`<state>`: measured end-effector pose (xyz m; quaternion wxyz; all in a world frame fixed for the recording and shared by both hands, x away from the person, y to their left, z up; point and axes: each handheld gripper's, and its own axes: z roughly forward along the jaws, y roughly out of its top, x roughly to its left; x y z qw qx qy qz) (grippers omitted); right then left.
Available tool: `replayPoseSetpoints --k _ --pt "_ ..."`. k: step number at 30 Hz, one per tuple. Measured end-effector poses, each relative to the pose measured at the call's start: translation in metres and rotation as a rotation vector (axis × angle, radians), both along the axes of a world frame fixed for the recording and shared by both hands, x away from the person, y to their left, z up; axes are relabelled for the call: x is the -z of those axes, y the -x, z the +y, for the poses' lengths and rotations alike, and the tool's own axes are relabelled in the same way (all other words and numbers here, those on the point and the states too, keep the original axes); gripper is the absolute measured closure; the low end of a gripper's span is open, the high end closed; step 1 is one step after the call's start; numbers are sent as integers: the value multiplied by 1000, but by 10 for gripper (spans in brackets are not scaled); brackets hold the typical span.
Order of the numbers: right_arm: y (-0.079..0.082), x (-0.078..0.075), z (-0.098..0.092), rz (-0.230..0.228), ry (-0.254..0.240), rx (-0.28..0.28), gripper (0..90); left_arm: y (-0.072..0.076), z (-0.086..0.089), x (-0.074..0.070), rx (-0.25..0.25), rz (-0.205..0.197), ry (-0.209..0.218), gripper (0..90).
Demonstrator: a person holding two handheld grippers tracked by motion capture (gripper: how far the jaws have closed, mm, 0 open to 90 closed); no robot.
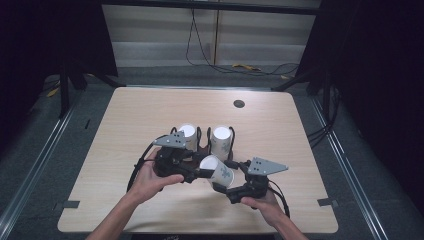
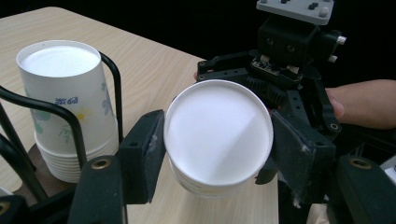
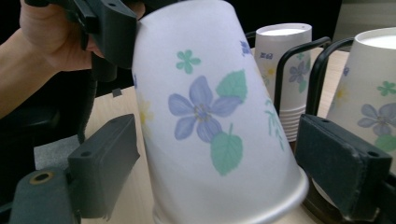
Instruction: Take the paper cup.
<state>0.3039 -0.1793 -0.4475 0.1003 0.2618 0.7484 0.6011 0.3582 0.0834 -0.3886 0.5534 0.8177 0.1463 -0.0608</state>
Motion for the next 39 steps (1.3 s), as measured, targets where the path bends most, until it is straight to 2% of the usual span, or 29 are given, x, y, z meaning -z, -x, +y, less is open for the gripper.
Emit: replayPoseSetpoints --k 4,6,11,16,21,31,33,39 --pt "0 1 1 3 3 -12 136 -1 -2 -1 8 -1 -3 376" --pt "-1 2 0 6 4 -16 137 -2 -2 -3 14 4 11 376" --pt "-4 3 -1 18 -12 -18 137 -1 -4 -2 15 10 12 376" --pt "-6 8 -1 35 1 -27 149 -2 -1 -3 13 9 13 376" --pt "-7 8 -4 50 -9 -32 177 -5 1 0 12 28 21 376" --pt "-6 7 -6 26 23 -35 216 -8 3 3 8 62 21 370" --pt "-5 7 -6 26 30 -36 226 -8 3 3 6 64 17 359" --pt "-5 7 -6 39 33 -45 236 -9 1 5 -3 70 -5 234"
